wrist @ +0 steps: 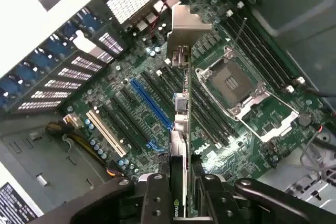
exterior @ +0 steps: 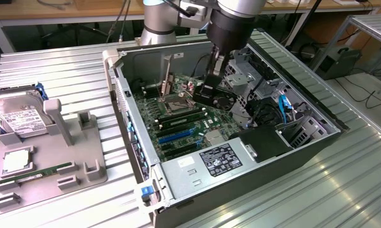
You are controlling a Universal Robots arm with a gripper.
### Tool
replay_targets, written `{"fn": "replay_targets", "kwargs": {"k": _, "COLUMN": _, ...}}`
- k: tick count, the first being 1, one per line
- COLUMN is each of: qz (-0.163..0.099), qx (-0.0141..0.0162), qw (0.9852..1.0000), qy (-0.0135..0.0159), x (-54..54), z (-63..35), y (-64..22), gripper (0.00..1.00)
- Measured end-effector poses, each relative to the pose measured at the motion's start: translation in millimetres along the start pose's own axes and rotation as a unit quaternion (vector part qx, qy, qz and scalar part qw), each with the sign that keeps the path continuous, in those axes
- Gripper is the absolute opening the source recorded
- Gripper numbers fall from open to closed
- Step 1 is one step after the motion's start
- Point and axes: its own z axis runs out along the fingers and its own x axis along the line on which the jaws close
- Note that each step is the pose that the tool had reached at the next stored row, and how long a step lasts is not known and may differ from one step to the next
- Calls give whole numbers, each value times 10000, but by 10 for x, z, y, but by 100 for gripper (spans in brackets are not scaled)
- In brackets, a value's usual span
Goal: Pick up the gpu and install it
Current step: 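Insert the gpu into the slot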
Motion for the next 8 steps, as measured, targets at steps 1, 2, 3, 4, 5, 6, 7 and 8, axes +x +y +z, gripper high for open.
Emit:
{"fn": "replay_targets", "kwargs": {"k": 1, "qz": -141, "qx": 3, "qw": 9999, "qy": 8, "x": 0, "z": 4, "y": 0, "gripper": 26}}
{"fn": "replay_targets", "kwargs": {"k": 2, "qz": -237, "qx": 5, "qw": 9997, "qy": 13, "x": 0, "z": 7, "y": 0, "gripper": 26}}
{"fn": "replay_targets", "kwargs": {"k": 3, "qz": -327, "qx": 7, "qw": 9995, "qy": 17, "x": 0, "z": 9, "y": -1, "gripper": 26}}
{"fn": "replay_targets", "kwargs": {"k": 4, "qz": -468, "qx": 10, "qw": 9989, "qy": 24, "x": 0, "z": 12, "y": -1, "gripper": 26}}
{"fn": "replay_targets", "kwargs": {"k": 5, "qz": -663, "qx": 13, "qw": 9978, "qy": 32, "x": 0, "z": 15, "y": -1, "gripper": 26}}
{"fn": "replay_targets", "kwargs": {"k": 6, "qz": -740, "qx": 14, "qw": 9972, "qy": 34, "x": 0, "z": 16, "y": -1, "gripper": 26}}
{"fn": "replay_targets", "kwargs": {"k": 7, "qz": -828, "qx": 14, "qw": 9966, "qy": 36, "x": 0, "z": 17, "y": -1, "gripper": 26}}
{"fn": "replay_targets", "kwargs": {"k": 8, "qz": -943, "qx": 15, "qw": 9955, "qy": 39, "x": 0, "z": 19, "y": -1, "gripper": 26}}
